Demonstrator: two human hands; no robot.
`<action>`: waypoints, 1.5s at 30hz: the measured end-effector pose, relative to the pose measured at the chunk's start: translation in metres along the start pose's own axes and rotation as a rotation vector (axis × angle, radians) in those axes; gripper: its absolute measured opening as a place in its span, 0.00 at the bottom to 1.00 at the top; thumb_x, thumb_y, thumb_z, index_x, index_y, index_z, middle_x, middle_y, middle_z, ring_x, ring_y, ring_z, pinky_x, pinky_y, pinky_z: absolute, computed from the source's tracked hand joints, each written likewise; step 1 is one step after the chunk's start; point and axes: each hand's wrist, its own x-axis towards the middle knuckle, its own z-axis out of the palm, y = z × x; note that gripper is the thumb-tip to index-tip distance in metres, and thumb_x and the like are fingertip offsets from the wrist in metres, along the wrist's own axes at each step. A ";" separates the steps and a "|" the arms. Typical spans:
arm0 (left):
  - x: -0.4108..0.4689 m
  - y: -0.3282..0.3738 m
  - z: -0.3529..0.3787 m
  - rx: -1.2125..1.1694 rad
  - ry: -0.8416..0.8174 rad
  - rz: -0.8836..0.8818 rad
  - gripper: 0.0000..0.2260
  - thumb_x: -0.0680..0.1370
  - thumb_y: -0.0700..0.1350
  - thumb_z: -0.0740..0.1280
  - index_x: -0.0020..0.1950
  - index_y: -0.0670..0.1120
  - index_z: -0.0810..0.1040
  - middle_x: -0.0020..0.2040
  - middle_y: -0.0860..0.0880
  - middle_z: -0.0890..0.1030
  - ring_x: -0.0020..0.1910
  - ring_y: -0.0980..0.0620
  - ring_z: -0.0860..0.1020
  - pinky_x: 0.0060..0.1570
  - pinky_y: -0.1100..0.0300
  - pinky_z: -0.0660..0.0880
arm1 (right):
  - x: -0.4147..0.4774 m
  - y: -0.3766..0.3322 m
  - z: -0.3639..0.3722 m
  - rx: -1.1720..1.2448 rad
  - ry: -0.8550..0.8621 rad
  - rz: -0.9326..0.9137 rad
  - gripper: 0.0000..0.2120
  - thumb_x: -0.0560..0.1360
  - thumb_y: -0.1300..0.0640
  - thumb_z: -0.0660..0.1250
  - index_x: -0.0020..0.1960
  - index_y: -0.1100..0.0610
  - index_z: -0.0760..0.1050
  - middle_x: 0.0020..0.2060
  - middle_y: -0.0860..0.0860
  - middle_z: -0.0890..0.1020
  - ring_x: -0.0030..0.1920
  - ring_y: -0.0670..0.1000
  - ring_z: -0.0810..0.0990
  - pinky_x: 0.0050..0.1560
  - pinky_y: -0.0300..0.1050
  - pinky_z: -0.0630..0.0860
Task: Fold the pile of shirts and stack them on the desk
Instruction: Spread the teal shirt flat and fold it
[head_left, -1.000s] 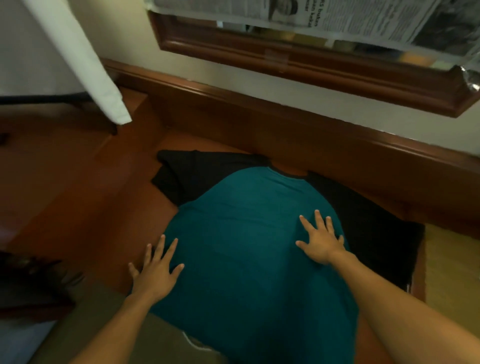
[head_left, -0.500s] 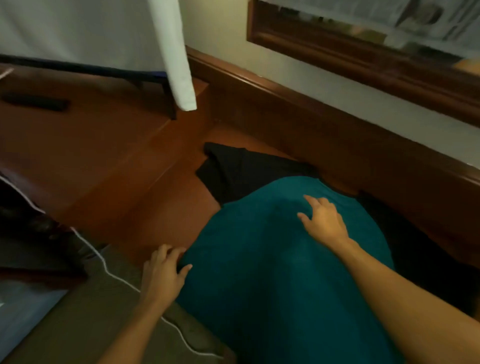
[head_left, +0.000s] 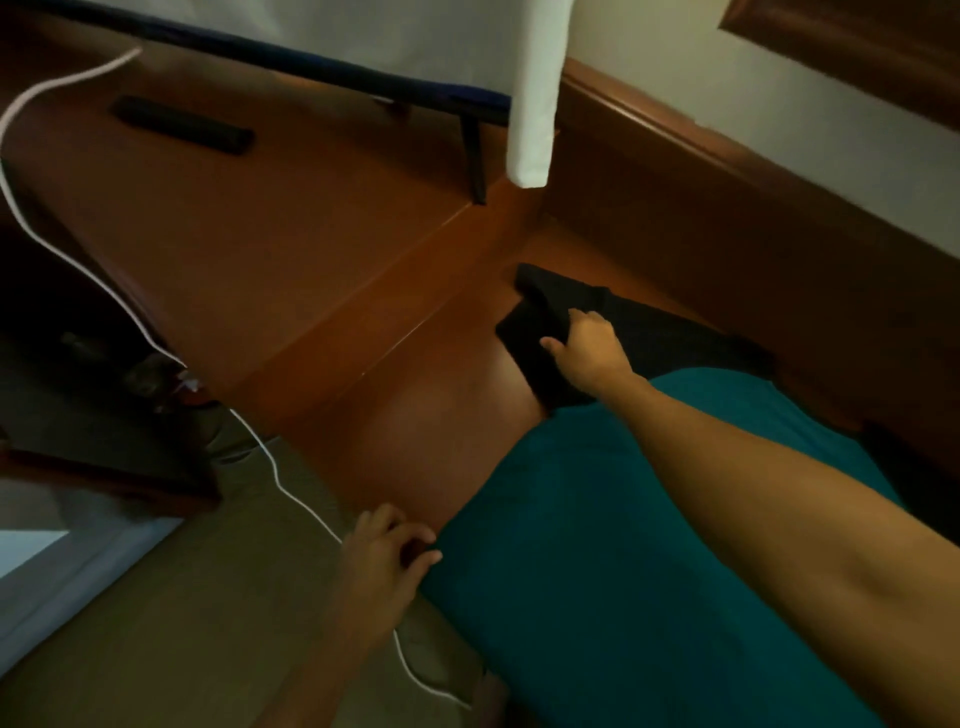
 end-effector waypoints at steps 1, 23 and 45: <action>0.000 0.003 0.000 -0.007 0.000 -0.010 0.06 0.72 0.55 0.77 0.47 0.57 0.84 0.48 0.60 0.72 0.49 0.57 0.69 0.49 0.57 0.70 | 0.002 -0.003 0.006 -0.033 -0.021 0.022 0.28 0.81 0.48 0.67 0.74 0.62 0.67 0.72 0.60 0.68 0.67 0.61 0.73 0.62 0.54 0.74; -0.027 0.000 0.008 -0.285 0.089 -0.175 0.08 0.72 0.46 0.79 0.42 0.56 0.81 0.48 0.59 0.74 0.48 0.61 0.75 0.49 0.69 0.71 | 0.004 -0.026 0.033 -0.243 0.224 -0.245 0.17 0.81 0.48 0.66 0.64 0.57 0.77 0.59 0.56 0.73 0.56 0.59 0.77 0.46 0.53 0.78; -0.044 -0.024 0.029 -0.715 -0.034 -0.537 0.11 0.71 0.40 0.79 0.49 0.43 0.80 0.43 0.46 0.85 0.43 0.54 0.82 0.42 0.67 0.76 | 0.041 -0.093 0.060 -0.158 0.109 0.159 0.29 0.81 0.45 0.66 0.71 0.66 0.66 0.65 0.62 0.74 0.60 0.60 0.79 0.45 0.51 0.74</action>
